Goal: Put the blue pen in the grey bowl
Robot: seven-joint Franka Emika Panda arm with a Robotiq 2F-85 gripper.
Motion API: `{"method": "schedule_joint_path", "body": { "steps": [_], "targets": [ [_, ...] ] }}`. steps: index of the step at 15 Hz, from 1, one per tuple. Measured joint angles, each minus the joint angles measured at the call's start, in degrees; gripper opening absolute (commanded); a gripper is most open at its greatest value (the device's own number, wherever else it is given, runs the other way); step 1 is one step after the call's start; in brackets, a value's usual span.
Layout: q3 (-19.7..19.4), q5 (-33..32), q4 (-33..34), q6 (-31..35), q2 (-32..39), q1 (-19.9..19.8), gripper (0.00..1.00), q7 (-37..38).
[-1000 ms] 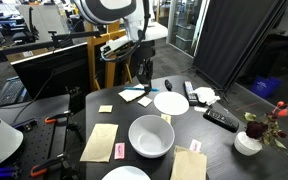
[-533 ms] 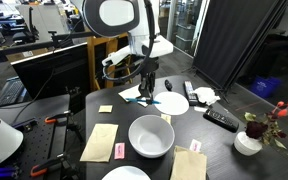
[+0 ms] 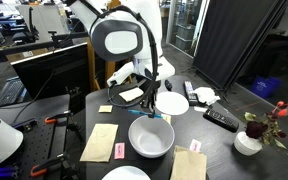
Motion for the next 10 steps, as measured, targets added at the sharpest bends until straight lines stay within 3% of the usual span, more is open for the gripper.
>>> {"method": "schedule_joint_path", "body": {
  "steps": [7,8,9,10],
  "targets": [
    [-1.95,3.06,0.94,3.16,3.98,-0.09,0.04,-0.03],
    [-2.24,3.48,1.12,3.37,4.27,-0.09,0.27,-0.03],
    [-2.53,3.78,1.25,3.5,4.48,-0.08,0.42,-0.03],
    [-2.81,3.86,1.39,3.61,4.64,-0.07,0.49,-0.01]
  ]
}}
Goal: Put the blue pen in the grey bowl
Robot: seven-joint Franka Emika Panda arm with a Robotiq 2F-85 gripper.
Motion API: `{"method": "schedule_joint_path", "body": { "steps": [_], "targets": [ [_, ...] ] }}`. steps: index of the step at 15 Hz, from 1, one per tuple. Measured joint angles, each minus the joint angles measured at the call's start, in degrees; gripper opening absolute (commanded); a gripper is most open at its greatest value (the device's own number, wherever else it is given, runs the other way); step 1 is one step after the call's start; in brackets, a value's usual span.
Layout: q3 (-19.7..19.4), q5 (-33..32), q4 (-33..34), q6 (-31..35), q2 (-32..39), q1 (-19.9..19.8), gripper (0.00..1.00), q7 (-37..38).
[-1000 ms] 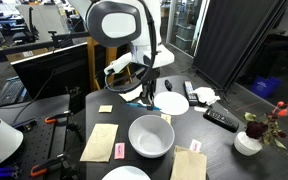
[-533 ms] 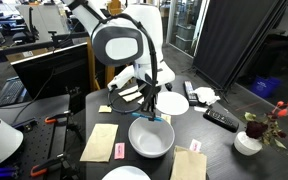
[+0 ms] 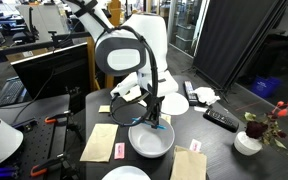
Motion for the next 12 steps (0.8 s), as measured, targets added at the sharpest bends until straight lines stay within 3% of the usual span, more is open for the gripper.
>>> {"method": "schedule_joint_path", "body": {
  "steps": [7,12],
  "targets": [
    [-0.74,0.27,0.81,0.22,0.29,0.42,1.0,0.08],
    [-1.82,-0.02,1.06,0.53,-1.89,2.38,1.0,0.35]
  ]
}}
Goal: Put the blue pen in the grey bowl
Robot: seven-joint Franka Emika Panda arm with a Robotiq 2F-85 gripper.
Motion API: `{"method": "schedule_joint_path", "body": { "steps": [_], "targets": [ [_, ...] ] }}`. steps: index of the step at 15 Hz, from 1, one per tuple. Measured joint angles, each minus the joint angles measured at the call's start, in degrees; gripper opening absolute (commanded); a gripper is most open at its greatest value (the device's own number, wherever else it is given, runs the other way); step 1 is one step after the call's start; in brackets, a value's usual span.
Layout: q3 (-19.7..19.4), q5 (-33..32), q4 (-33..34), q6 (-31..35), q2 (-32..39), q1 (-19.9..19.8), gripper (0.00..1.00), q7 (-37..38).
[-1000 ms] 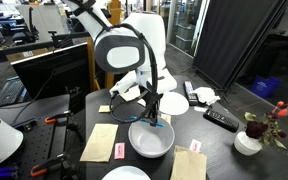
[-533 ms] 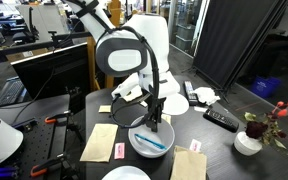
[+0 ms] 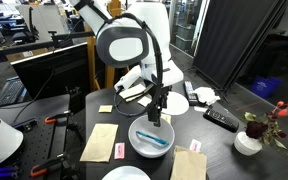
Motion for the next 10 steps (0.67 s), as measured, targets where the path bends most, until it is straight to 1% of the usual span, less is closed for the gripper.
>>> {"method": "schedule_joint_path", "body": {
  "steps": [3,6,10],
  "targets": [
    [-1.04,-0.34,-0.96,-0.02,-4.06,0.74,1.0,0.49],
    [-1.1,-0.73,-3.35,-0.92,-10.09,0.62,1.0,0.5],
    [0.7,-1.55,-6.98,-4.22,-18.53,-0.4,1.0,0.45]
  ]
}}
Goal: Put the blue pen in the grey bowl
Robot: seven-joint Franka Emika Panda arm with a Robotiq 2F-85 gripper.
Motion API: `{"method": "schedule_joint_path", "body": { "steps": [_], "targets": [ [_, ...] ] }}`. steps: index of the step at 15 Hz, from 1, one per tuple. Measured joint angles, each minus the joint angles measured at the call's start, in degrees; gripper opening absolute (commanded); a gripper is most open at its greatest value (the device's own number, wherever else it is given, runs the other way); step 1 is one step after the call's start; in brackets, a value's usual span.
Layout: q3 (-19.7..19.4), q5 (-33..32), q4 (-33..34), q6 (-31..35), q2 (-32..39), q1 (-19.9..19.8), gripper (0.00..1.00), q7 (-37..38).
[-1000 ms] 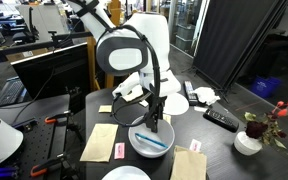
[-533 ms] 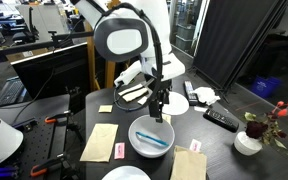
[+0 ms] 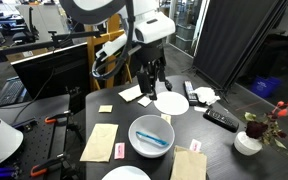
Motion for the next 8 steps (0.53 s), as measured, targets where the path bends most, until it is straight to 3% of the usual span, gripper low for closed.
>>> {"method": "schedule_joint_path", "body": {
  "steps": [5,8],
  "targets": [
    [4.49,-0.09,-4.66,-3.61,-8.27,-3.0,1.0,-0.18],
    [4.95,-0.09,-5.99,-3.7,-9.89,-3.4,1.0,-0.24]
  ]
}}
